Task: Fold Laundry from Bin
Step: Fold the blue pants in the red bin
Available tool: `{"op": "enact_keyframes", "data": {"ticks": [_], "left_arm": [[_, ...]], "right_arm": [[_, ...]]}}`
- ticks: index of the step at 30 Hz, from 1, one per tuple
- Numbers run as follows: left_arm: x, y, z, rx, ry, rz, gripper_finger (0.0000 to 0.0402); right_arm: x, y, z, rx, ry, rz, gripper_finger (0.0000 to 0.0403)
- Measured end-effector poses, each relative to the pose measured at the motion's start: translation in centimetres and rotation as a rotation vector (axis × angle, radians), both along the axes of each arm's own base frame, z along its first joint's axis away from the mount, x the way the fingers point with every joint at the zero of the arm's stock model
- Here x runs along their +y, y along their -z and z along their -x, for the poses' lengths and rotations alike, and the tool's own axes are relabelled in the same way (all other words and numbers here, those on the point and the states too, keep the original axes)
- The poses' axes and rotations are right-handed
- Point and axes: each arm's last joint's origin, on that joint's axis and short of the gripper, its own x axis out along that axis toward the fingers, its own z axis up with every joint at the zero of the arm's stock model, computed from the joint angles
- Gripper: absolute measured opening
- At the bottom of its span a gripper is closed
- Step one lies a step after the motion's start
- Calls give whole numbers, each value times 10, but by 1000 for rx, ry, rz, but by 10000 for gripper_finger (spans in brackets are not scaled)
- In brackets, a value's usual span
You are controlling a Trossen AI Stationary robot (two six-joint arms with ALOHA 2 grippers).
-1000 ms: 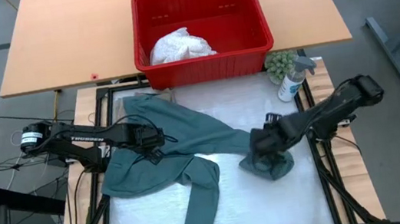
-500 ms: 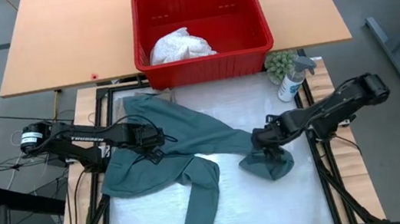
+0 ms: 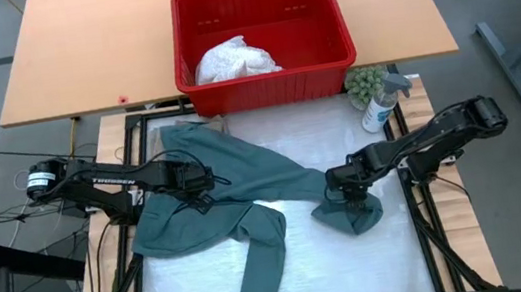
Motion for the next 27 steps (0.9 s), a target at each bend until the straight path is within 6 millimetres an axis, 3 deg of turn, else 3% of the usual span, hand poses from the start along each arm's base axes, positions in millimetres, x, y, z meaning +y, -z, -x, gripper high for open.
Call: {"op": "enact_keyframes", "data": {"ticks": [2,4,9,14,18,21,23,27], "left_arm": [[0,0,0,0,3,-1,0],[0,0,0,0,4,-2,0],[0,0,0,1,6,-5,0],[0,0,0,1,6,-7,0],[0,0,0,2,7,-6,0],[0,0,0,9,31,3,0],[-1,0,1,16,53,14,0],[-1,0,1,20,78,17,0]], "right_arm": [[0,-4,-1,-9,8,-3,49],[1,-11,-5,-24,4,-4,19],[-2,-42,-9,-4,22,55,18],[-8,-92,-9,-3,95,238,18],[-10,-130,-14,-125,175,329,17],[6,-151,-28,-300,68,227,17],[24,-154,-36,-369,-26,134,17],[65,-129,-54,-286,-82,-35,17]]}}
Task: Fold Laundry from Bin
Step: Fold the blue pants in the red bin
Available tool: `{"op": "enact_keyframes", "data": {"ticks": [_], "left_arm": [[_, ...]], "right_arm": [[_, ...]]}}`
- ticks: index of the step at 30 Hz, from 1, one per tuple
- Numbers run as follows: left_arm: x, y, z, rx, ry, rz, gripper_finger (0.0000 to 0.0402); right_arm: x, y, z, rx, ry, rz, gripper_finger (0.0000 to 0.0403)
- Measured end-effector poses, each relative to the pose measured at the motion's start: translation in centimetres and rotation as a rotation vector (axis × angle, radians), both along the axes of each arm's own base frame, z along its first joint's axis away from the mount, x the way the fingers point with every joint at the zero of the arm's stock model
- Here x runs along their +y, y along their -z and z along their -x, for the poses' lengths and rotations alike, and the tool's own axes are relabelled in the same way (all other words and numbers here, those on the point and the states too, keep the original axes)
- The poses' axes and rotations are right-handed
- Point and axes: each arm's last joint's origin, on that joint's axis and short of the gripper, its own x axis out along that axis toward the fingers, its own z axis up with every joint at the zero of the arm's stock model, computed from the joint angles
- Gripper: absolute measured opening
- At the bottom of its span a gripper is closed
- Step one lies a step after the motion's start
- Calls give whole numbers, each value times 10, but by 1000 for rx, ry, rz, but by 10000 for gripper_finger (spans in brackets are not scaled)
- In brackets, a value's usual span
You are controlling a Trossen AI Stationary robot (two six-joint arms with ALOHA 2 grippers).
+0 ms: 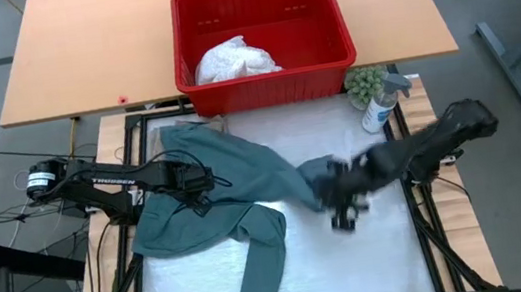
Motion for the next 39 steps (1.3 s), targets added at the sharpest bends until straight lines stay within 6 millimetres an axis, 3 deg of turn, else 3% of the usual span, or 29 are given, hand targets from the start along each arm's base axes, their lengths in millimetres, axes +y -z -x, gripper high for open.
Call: {"op": "enact_keyframes", "data": {"ticks": [6,9,11,15,19,25,28,33,39], "left_arm": [[0,0,0,6,47,8,0],[-1,0,0,7,76,29,0],[-2,0,0,10,91,40,0],[-2,0,2,25,91,51,0],[-2,1,2,33,94,51,0],[-2,1,2,34,101,42,0],[-1,0,2,30,104,28,0],[-1,0,0,12,98,2,0],[0,0,0,6,82,4,0]], "right_arm": [[60,74,-15,294,-43,12,21],[72,109,-14,455,24,83,44],[76,121,-11,534,69,119,61],[86,123,-2,567,116,121,90],[89,88,13,475,205,35,124],[56,19,39,98,562,-46,168],[23,3,46,46,745,-15,175],[-33,14,34,110,912,77,177],[-89,54,10,229,926,92,177]]}}
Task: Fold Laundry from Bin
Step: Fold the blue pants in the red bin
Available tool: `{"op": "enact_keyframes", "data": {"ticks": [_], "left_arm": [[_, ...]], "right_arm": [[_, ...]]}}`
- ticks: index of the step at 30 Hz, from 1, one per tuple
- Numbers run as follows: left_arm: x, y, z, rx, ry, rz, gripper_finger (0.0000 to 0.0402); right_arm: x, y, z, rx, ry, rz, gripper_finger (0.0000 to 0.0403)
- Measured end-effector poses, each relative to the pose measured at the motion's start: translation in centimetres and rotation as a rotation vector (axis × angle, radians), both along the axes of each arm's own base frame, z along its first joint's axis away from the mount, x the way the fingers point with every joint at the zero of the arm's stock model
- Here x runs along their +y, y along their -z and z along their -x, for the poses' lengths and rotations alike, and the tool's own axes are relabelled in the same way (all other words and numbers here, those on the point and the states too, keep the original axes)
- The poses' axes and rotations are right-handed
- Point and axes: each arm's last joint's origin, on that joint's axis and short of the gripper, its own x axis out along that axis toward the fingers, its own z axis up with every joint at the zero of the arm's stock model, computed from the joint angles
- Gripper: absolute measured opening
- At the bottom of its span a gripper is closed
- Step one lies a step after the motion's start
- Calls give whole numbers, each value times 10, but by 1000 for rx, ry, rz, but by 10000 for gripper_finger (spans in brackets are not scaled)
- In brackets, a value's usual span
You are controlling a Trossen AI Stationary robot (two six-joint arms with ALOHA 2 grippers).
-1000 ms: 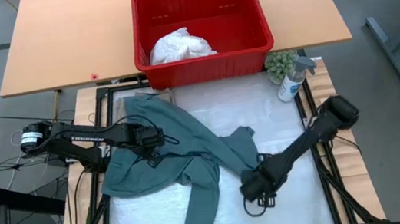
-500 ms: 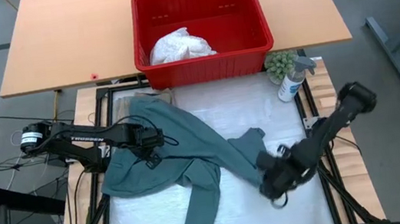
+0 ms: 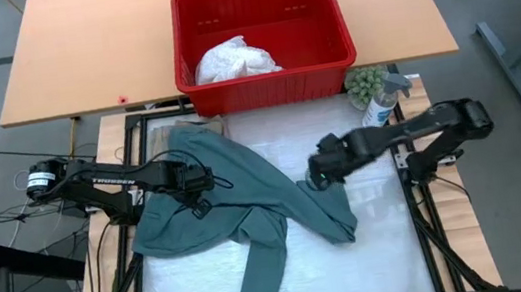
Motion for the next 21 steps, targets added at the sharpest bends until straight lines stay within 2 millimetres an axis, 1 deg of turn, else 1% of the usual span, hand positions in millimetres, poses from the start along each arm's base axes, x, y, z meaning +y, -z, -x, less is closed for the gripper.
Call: {"op": "enact_keyframes", "data": {"ticks": [4,6,8,11,15,18,21], "left_arm": [[0,0,-1,-9,-11,1,0],[0,0,-1,-10,-13,1,0],[0,0,-1,-14,-17,2,0],[0,0,-2,-21,-23,3,0],[0,0,-3,-33,-29,4,0],[0,-1,-3,-36,-32,4,0],[0,-1,-3,-37,-42,6,0]], "right_arm": [[-36,27,-5,-12,1,-74,177],[-49,37,-5,-47,12,-97,177],[-58,45,-6,-66,18,-102,177],[-59,56,-5,-94,1,-146,177],[-48,70,-4,-54,-12,-172,177],[-42,78,-8,-31,-31,-175,177],[-38,92,-13,19,-45,-186,177]]}}
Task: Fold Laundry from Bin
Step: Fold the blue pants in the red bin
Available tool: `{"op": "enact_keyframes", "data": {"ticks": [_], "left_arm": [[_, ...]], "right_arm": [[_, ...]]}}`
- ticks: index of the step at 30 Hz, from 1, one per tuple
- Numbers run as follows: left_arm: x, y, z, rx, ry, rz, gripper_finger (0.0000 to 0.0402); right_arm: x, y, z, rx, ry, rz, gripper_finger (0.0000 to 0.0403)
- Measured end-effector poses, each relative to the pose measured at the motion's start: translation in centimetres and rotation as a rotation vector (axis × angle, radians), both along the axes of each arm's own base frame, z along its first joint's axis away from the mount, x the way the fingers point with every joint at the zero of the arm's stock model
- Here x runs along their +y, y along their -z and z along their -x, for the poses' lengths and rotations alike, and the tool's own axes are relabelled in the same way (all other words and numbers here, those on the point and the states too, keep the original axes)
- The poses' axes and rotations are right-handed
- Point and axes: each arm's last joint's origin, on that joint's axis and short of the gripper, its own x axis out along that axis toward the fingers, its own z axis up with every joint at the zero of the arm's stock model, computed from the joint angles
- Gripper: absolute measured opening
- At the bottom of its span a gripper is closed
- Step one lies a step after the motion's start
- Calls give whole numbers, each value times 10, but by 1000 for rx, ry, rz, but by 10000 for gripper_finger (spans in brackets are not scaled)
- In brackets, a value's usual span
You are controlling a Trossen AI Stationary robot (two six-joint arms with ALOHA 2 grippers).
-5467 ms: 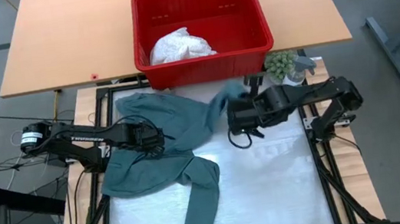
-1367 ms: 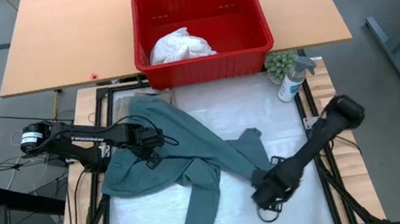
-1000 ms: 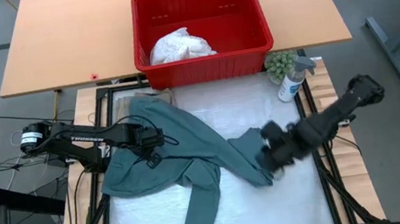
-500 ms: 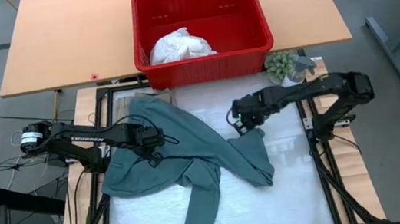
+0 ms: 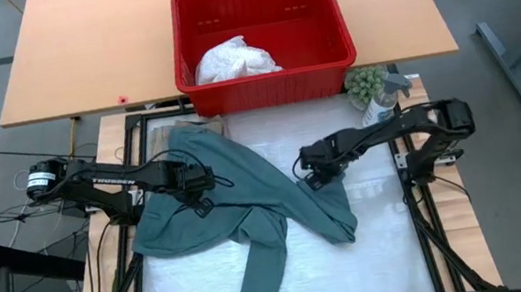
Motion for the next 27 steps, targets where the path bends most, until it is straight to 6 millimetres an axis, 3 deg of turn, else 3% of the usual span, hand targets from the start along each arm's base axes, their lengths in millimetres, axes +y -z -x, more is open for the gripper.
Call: {"op": "enact_keyframes", "data": {"ticks": [4,6,8,10,13,16,21,27], "left_arm": [[0,0,0,0,-7,4,0],[0,0,0,-1,-7,4,0],[0,0,0,1,-7,4,0],[0,0,0,-1,-8,4,0],[0,0,0,-4,-10,3,0],[0,0,0,-4,-15,2,0],[1,0,-2,-19,-22,-17,0],[1,0,-2,-18,-23,-20,0]], "right_arm": [[5,19,-9,52,-24,-9,159],[8,20,-13,68,-37,-10,116],[10,17,-18,61,-74,-2,46],[11,10,-22,49,-96,31,22],[9,-11,-20,91,-48,99,21],[13,-46,-9,149,-7,195,21],[27,-104,22,240,176,264,20],[60,-125,44,131,313,253,20]]}}
